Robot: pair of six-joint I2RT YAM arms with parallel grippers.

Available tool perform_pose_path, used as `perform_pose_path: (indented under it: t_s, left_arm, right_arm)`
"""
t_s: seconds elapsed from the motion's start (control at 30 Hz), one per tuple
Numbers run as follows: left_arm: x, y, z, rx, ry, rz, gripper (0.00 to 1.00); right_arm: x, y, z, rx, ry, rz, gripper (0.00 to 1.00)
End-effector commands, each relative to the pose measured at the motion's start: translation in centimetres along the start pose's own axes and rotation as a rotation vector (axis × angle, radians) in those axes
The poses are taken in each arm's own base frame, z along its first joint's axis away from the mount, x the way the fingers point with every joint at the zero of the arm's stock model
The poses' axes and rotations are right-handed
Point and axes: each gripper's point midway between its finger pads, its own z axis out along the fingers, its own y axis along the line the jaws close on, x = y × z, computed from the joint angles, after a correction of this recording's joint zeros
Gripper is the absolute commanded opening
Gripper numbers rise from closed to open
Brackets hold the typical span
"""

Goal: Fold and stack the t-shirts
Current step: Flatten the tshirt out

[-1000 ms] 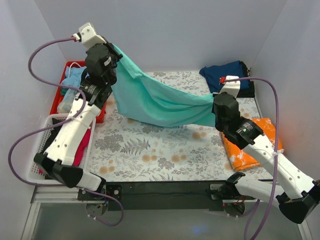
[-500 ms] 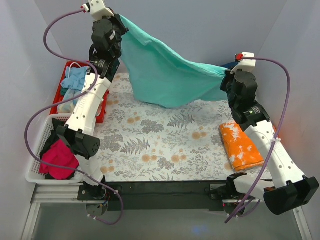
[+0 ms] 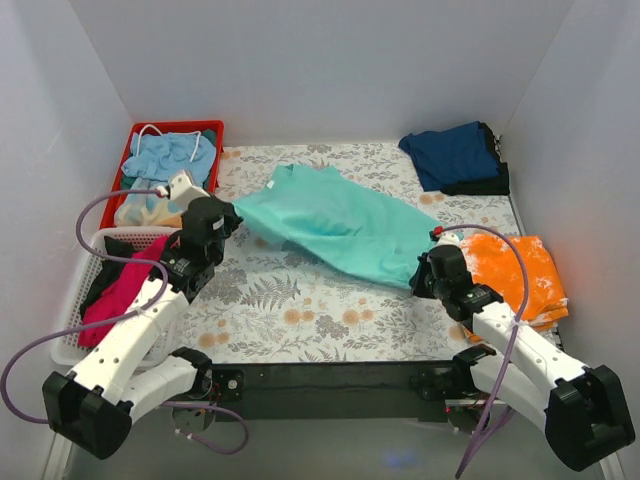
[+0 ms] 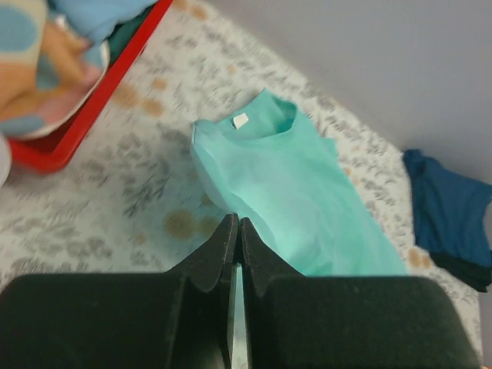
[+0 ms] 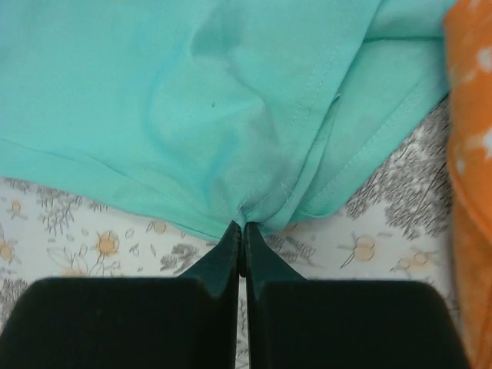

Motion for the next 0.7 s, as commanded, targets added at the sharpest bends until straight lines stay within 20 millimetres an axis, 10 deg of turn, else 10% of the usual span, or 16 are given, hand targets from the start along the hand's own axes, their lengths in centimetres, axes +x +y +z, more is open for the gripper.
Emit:
perform_pose_path:
  t_s: [0.0, 0.17, 0.4, 0.67]
  left_arm:
    - [3.0, 6.5, -2.0, -0.250, 0.005, -0.111, 0.00]
    - [4.4, 9.5, -3.2, -0.333, 0.014, -0.123, 0.00]
    - [5.9, 10.6, -3.4, -0.359, 0.049, -0.110, 0.00]
    - [6.5, 10.6, -3.3, -0.358, 0.075, -0.094, 0.00]
  right_arm:
    - [2.9, 2.5, -1.5, -0.066, 0.085, 0.110, 0.01]
    - [5.8, 3.8, -3.4, -0.062, 0.160, 0.118, 0.08]
    - [5.4, 3.5, -6.4, -0.012, 0.151, 0.100, 0.40]
    - [5.9, 3.4, -5.8, 0.000, 0.167, 0.086, 0.45]
